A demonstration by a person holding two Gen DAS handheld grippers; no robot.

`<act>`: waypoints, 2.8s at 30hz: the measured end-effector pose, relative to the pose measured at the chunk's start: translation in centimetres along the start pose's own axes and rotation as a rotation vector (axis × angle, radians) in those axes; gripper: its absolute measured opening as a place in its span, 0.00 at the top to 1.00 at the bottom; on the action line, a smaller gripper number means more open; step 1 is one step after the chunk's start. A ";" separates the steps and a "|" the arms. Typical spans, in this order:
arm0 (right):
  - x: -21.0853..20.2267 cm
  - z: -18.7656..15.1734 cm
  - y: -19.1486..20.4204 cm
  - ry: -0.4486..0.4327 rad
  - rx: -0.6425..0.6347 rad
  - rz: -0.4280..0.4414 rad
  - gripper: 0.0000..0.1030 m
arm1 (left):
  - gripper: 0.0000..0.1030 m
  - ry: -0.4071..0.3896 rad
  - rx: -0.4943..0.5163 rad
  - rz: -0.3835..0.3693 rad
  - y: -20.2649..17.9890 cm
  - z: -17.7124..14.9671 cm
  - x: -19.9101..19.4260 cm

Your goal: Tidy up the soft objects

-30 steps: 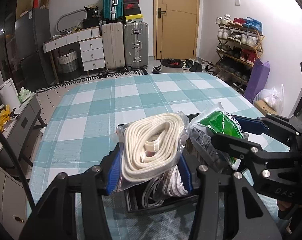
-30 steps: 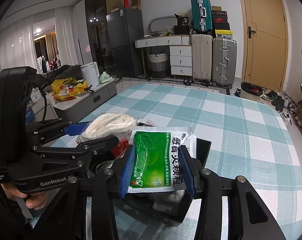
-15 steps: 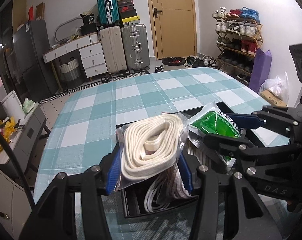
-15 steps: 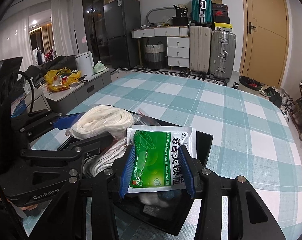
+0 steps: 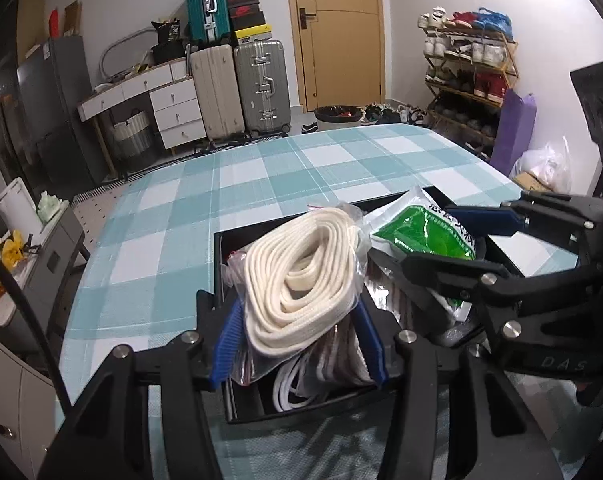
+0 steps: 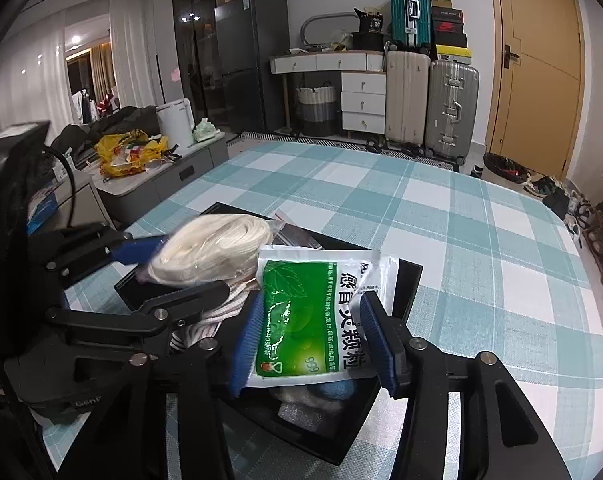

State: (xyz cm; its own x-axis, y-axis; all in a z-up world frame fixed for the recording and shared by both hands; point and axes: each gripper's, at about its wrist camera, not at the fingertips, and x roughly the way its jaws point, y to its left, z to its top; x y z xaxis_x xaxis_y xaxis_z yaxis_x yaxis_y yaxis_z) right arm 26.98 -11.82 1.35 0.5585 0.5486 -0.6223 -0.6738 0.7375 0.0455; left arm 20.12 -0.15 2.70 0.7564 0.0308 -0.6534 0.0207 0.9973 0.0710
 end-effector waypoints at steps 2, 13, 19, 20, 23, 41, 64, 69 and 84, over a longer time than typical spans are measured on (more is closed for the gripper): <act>-0.4 0.0 0.1 -0.009 -0.007 -0.003 0.48 | 0.50 0.003 0.000 -0.001 -0.1 0.0 0.0; -5.3 -0.1 -0.2 -0.136 -0.012 -0.064 0.03 | 0.16 -0.023 0.016 -0.046 -0.4 0.0 -2.1; -7.7 -0.8 -0.7 -0.172 0.021 -0.058 0.01 | 0.03 -0.088 0.029 -0.044 -1.0 -0.2 -4.3; -7.9 -0.9 -0.7 -0.176 0.021 -0.056 0.01 | 0.00 -0.101 0.027 -0.040 -1.0 -0.2 -4.7; -9.0 -1.5 -0.5 -0.206 0.026 -0.060 0.01 | 0.00 -0.138 0.009 -0.038 -0.8 -0.6 -5.9; -11.8 -5.0 3.2 -0.264 0.047 -0.020 0.01 | 0.00 -0.234 -0.046 0.025 1.1 -5.2 -10.3; -10.9 -7.8 4.8 -0.281 0.027 -0.028 0.01 | 0.00 -0.244 -0.123 0.074 2.7 -7.5 -8.7; -10.5 -8.0 4.9 -0.276 0.013 -0.038 0.01 | 0.00 -0.246 -0.120 0.073 2.6 -7.6 -8.5; -10.5 -8.2 4.9 -0.283 0.013 -0.038 0.01 | 0.00 -0.263 -0.135 0.052 2.6 -7.8 -8.8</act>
State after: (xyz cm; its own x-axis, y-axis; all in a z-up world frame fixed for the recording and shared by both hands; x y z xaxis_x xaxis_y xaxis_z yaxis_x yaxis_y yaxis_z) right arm 13.81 -17.18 1.66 0.6974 0.6074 -0.3805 -0.6447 0.7635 0.0373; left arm 8.39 2.74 2.73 0.8978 0.0811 -0.4329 -0.0962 0.9953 -0.0130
